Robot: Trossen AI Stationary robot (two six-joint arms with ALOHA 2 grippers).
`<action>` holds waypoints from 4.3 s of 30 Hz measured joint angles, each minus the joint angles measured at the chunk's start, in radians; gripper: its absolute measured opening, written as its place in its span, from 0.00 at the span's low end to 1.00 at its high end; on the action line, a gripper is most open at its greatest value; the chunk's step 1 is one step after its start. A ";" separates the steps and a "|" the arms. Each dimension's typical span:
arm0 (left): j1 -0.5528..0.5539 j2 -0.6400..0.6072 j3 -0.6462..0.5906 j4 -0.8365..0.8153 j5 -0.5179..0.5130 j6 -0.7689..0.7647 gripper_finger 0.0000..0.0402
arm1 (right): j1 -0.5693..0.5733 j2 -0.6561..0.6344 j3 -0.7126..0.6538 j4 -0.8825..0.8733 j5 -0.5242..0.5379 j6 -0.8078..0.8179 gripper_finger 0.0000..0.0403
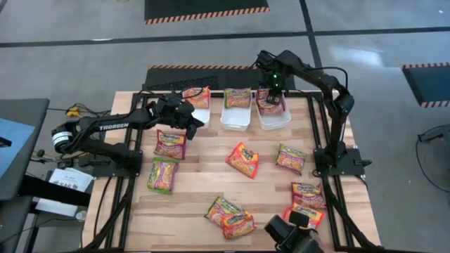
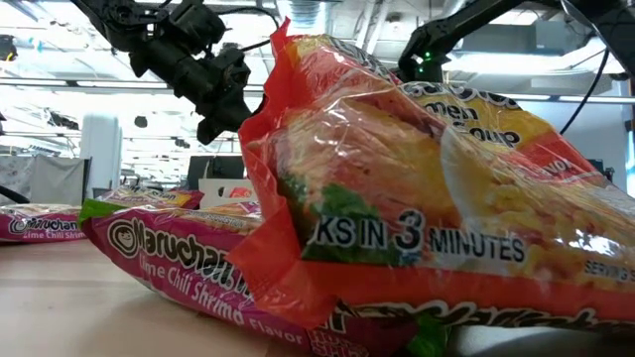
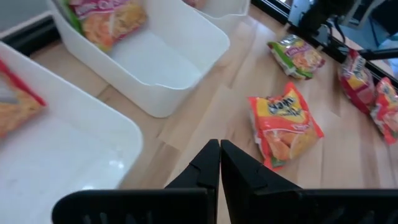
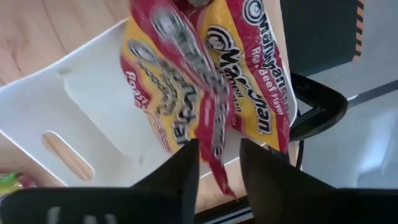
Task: Sort Maruchan noodles
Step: Put the red noodle pack into the right white bin, then put the orange noodle pack into the left white bin
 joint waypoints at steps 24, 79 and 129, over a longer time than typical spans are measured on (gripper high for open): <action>0.161 -0.021 0.146 -0.030 0.161 0.013 0.00 | 0.038 -0.043 0.276 -0.180 -0.191 0.161 0.52; -0.390 -0.146 0.309 -0.707 0.211 0.101 0.00 | 1.102 -0.245 -0.018 0.414 -0.450 0.975 0.52; -0.456 -0.146 0.309 -0.708 0.173 0.052 0.00 | 1.167 0.215 -0.017 0.429 -0.586 0.867 0.41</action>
